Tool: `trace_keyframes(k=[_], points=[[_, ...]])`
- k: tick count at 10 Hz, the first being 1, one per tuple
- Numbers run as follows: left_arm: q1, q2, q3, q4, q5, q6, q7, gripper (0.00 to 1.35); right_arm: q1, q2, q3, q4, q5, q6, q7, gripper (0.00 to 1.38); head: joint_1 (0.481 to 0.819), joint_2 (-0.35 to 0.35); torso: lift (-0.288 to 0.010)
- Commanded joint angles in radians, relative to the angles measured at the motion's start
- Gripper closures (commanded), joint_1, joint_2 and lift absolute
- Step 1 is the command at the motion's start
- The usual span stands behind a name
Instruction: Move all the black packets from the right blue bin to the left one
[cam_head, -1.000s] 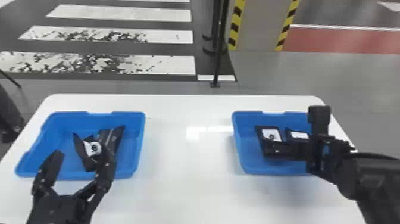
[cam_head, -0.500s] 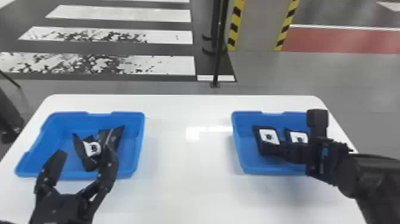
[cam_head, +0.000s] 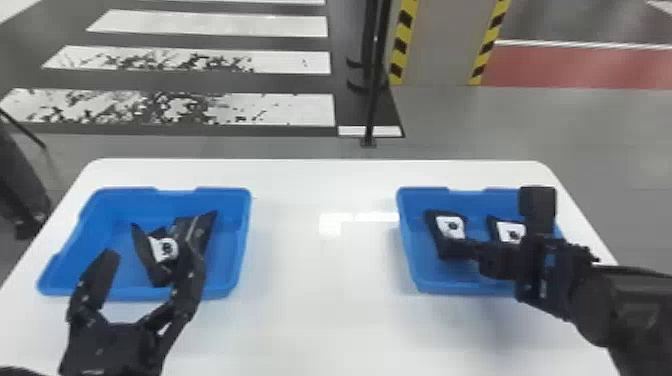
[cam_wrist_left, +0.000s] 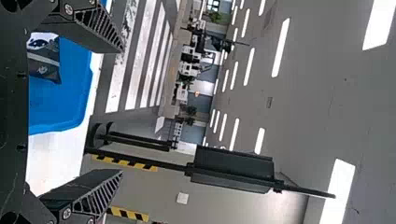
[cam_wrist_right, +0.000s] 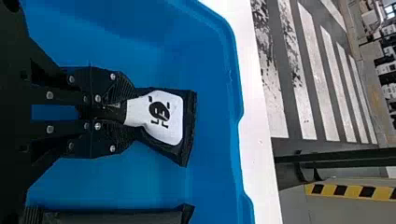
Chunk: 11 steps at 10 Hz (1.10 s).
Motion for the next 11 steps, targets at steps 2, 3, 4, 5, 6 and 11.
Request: trace_keyframes(k=[2,3,4,5,6,11], points=[[-0.002,0.000,-0.001,-0.001,0.002,-0.009,0.000,0.11,0.067,0.000,0.000,-0.102,-0.079,-0.175,0.011,1.18,0.695,-0.038,-0.140],[-0.007,0.000,-0.003,0.001,0.004,-0.007,0.000,0.11,0.069,0.001,0.000,-0.109,-0.125,-0.278,0.063,1.18,0.695,-0.023,-0.140],[-0.019,0.000,-0.007,-0.001,0.014,0.006,0.000,0.11,0.062,0.000,0.010,-0.111,-0.169,-0.399,0.143,1.18,0.695,-0.004,-0.140],[-0.031,0.002,-0.007,-0.021,0.036,0.065,-0.002,0.11,0.057,-0.020,0.075,-0.129,-0.252,-0.502,0.215,1.18,0.695,0.018,-0.140],[-0.034,0.008,-0.007,-0.097,0.066,0.251,-0.002,0.11,0.057,-0.035,0.149,-0.156,-0.330,-0.585,0.266,1.18,0.695,0.055,-0.140],[-0.147,0.041,-0.041,-0.168,0.324,0.396,-0.080,0.14,0.040,-0.065,0.430,-0.185,-0.394,-0.639,0.275,1.18,0.695,0.199,-0.140]])
